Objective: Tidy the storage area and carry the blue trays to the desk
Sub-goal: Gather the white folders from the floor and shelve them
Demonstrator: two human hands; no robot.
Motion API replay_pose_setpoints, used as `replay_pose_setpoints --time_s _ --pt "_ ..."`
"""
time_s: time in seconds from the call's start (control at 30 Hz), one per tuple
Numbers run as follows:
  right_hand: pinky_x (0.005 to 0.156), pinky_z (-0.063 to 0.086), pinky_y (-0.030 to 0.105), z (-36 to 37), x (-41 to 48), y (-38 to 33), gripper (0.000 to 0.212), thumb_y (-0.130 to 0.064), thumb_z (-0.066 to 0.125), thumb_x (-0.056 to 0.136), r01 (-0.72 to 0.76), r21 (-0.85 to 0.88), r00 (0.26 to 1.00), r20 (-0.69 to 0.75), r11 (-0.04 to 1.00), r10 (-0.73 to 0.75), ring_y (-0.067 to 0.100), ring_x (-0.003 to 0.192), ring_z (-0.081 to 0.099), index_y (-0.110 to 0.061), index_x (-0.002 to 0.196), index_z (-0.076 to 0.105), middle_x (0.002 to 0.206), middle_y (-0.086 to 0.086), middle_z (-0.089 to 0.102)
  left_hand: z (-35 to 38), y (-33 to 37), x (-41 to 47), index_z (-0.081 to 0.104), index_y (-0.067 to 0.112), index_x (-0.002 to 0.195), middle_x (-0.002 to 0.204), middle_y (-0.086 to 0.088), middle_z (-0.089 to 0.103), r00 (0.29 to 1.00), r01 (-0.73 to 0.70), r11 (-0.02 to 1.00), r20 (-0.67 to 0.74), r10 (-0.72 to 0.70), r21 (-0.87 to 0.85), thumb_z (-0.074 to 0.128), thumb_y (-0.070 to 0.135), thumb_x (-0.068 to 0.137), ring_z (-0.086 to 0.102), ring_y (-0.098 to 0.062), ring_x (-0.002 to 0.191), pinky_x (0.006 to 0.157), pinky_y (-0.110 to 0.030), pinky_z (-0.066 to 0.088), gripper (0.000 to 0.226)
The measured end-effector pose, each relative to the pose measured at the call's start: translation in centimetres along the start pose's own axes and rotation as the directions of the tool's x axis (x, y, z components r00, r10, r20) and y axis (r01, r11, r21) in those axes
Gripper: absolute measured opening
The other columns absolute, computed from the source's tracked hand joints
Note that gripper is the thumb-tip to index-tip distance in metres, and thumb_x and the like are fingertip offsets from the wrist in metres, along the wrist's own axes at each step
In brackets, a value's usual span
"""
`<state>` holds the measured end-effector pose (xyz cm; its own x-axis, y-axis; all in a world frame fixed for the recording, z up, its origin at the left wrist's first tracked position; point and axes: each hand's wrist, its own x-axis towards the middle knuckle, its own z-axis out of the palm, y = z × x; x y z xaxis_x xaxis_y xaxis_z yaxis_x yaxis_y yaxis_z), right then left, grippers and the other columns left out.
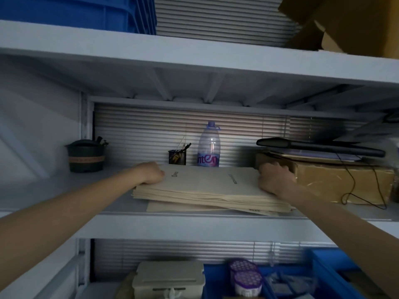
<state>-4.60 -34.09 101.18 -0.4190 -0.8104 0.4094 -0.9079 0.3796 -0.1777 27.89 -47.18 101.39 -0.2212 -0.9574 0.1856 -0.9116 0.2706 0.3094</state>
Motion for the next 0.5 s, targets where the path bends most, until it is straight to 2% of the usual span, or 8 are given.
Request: replay_pose_setpoints --time_s 0.03,0.1,0.2,0.27,0.3,0.37,0.5 --pt "0.099 0.047 0.041 -0.3 -0.3 -0.3 0.032 -0.03 0.049 0.094 0.065 0.005 0.996 -0.056 0.998 -0.065 0.036 0.121 0.053 -0.019 0.119 0.064 0.13 0.011 0.06 -0.1 0.0 -0.3 0.045 0.003 0.144 0.145 -0.017 0.05 1.0 -0.003 1.0 -0.011 0.003 0.019 0.032 0.045 0.103 0.054 -0.028 0.123 0.098 -0.029 0.045 0.06" --pt "0.092 0.049 0.034 -0.7 -1.0 -1.2 0.032 -0.038 0.052 0.095 0.215 0.125 0.975 -0.089 0.969 -0.205 0.029 0.113 0.06 -0.019 0.113 0.07 0.121 0.006 0.067 -0.6 0.5 -0.8 0.044 0.008 0.146 0.149 -0.014 0.047 0.998 -0.023 0.999 -0.057 0.026 0.045 0.03 0.056 0.1 0.052 -0.027 0.127 0.102 -0.032 0.045 0.068" --pt "0.089 0.047 0.03 -0.4 -2.0 -2.3 0.046 -0.056 0.048 0.094 0.293 0.153 0.95 0.062 0.944 -0.305 0.023 0.108 0.061 -0.021 0.116 0.067 0.117 -0.005 0.061 -1.1 1.4 -1.4 0.044 0.011 0.148 0.152 -0.011 0.044 0.999 -0.051 0.998 -0.01 0.052 0.033 0.033 0.067 0.095 0.048 -0.028 0.131 0.101 -0.03 0.041 0.078" --pt "0.095 0.047 0.034 0.8 -2.1 -2.3 0.054 -0.066 0.04 0.091 0.276 0.123 0.949 0.124 0.953 -0.291 0.023 0.109 0.059 -0.024 0.114 0.066 0.122 0.0 0.063 -0.6 1.6 -1.8 0.041 0.01 0.15 0.155 -0.011 0.04 0.997 -0.045 0.997 0.068 0.04 0.068 0.034 0.07 0.093 0.045 -0.028 0.135 0.105 -0.03 0.039 0.083" --pt "0.099 0.046 0.037 1.4 -2.3 -2.1 0.056 -0.067 0.036 0.091 0.259 0.112 0.955 0.12 0.959 -0.272 0.026 0.115 0.056 -0.027 0.12 0.063 0.126 0.003 0.06 -0.1 1.6 -2.1 0.041 0.01 0.149 0.155 -0.011 0.04 0.996 -0.045 0.996 0.077 0.038 0.083 0.034 0.069 0.093 0.045 -0.028 0.135 0.107 -0.031 0.038 0.082" --pt "0.104 0.042 0.042 2.2 -2.6 -1.9 0.058 -0.065 0.033 0.093 0.231 0.099 0.967 0.091 0.968 -0.24 0.03 0.124 0.049 -0.028 0.131 0.056 0.133 0.006 0.053 1.4 1.6 -2.8 0.04 0.01 0.15 0.156 -0.012 0.038 0.998 -0.048 0.993 0.038 0.044 0.108 0.029 0.063 0.098 0.041 -0.029 0.137 0.107 -0.033 0.036 0.076" --pt "0.104 0.041 0.043 2.2 -3.0 -2.1 0.057 -0.062 0.031 0.094 0.245 0.066 0.966 0.069 0.967 -0.249 0.031 0.127 0.045 -0.028 0.136 0.052 0.137 0.008 0.05 2.2 1.5 -3.8 0.036 0.013 0.153 0.161 -0.01 0.029 0.997 -0.067 0.993 -0.028 0.07 0.097 0.023 0.061 0.1 0.031 -0.028 0.144 0.111 -0.033 0.03 0.072"
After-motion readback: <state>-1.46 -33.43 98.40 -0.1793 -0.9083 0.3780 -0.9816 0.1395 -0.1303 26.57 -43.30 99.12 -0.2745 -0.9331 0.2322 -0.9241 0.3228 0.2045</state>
